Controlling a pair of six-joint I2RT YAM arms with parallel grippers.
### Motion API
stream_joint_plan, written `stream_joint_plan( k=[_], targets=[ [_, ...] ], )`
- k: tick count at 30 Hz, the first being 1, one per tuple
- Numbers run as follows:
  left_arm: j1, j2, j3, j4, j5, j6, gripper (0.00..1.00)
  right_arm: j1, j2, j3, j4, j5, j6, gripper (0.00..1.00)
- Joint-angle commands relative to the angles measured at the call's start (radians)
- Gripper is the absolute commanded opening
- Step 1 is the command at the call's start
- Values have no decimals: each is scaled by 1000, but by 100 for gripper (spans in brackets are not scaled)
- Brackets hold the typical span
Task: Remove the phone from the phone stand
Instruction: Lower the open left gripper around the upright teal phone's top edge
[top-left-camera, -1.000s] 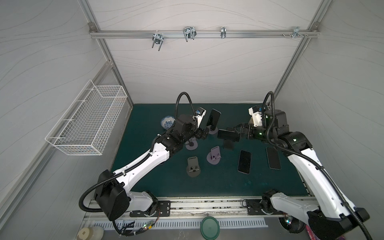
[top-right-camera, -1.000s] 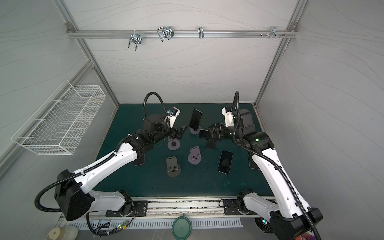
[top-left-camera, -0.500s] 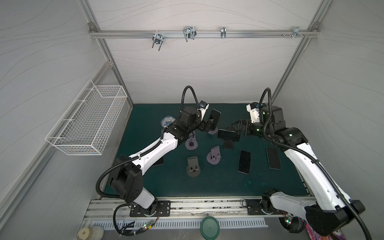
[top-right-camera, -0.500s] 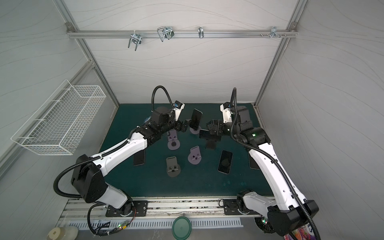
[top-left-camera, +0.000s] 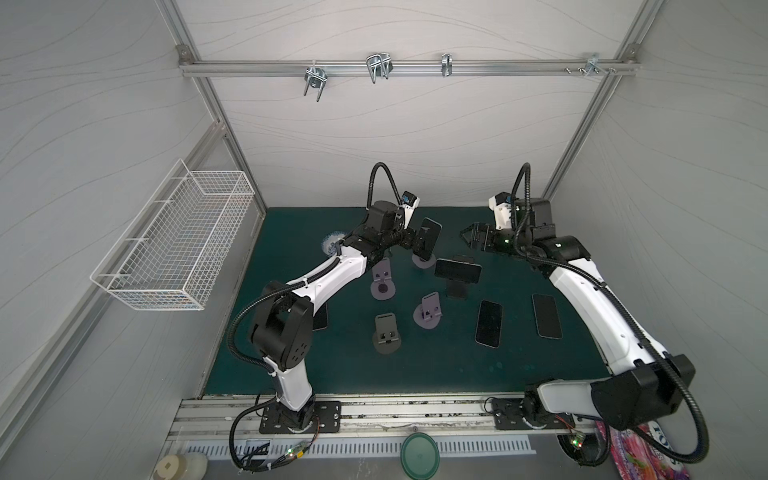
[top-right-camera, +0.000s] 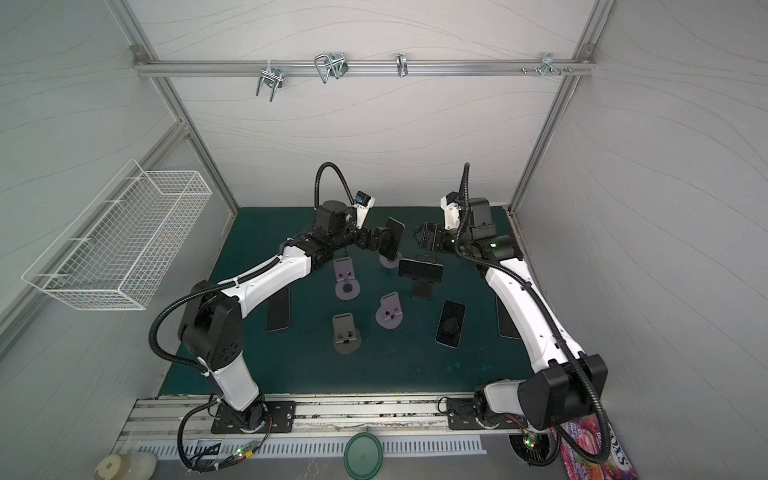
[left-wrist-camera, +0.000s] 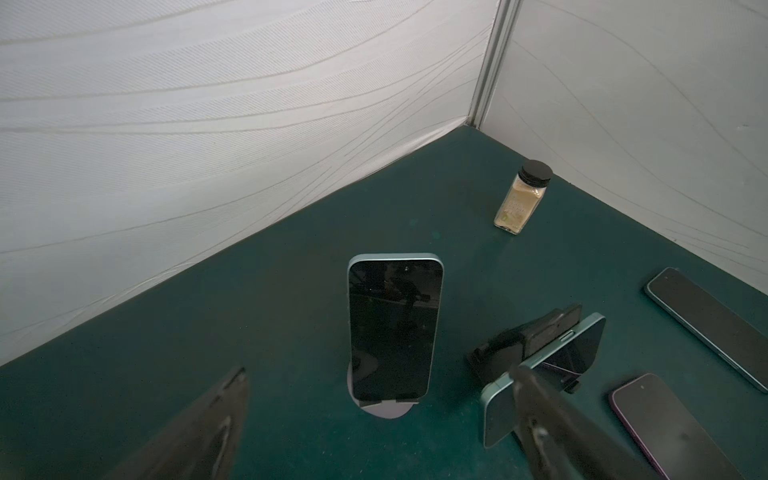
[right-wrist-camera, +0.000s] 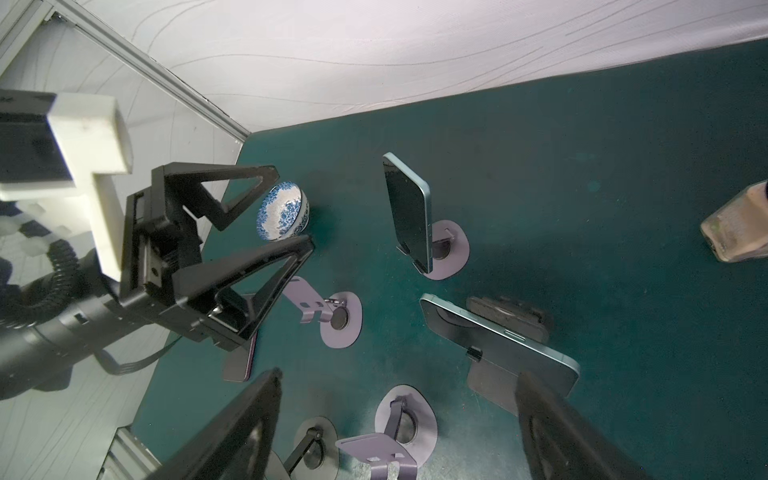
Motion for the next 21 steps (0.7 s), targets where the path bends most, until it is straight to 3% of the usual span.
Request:
stream_joint_plan(
  k=[1,5,21],
  targets=[
    [-2,48,69,62,65,-18,99,-13,13,18,38,-41,8,89],
    [-2,107,115,51,126,-35,99,-30,15,9,57,-56,6,89],
    [-3,273,223,55,119,-42,99,-55,36,-22,108,-105,4,90]
  ],
)
